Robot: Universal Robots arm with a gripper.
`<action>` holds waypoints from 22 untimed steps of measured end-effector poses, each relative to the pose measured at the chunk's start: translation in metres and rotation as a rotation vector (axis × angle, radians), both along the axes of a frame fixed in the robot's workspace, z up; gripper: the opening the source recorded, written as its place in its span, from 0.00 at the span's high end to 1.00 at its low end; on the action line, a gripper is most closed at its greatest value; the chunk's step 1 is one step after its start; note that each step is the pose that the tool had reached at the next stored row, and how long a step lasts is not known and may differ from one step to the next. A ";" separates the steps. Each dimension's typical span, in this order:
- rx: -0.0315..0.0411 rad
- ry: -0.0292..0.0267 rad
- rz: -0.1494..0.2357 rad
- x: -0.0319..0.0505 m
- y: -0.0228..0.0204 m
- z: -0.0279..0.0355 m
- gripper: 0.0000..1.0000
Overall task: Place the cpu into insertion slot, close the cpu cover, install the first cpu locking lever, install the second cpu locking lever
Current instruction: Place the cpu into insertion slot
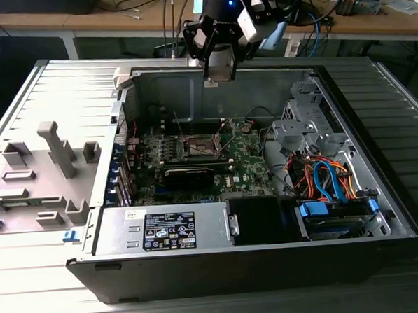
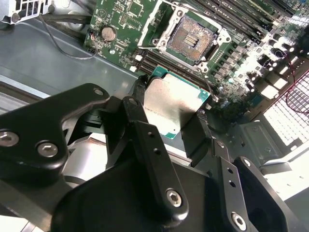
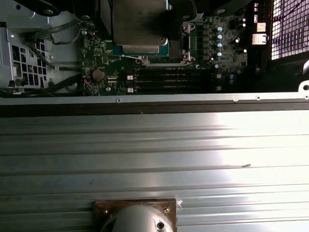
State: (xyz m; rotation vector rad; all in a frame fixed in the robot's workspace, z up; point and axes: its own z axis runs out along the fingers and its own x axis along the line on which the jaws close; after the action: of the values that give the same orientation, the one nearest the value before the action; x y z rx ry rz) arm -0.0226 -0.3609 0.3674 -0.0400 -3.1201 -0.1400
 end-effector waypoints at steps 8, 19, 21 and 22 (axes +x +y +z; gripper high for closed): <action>-0.0001 0.0001 0.000 -0.0001 -0.0015 -0.0020 0.45; -0.0004 0.0000 0.000 0.0000 -0.0030 -0.0057 0.45; -0.0005 0.0001 0.000 -0.0001 -0.0037 -0.0060 0.45; -0.0006 0.0000 0.000 -0.0001 -0.0039 -0.0062 0.45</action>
State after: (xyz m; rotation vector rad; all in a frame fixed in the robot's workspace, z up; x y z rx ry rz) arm -0.0226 -0.3648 0.3613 -0.0401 -3.1201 -0.1391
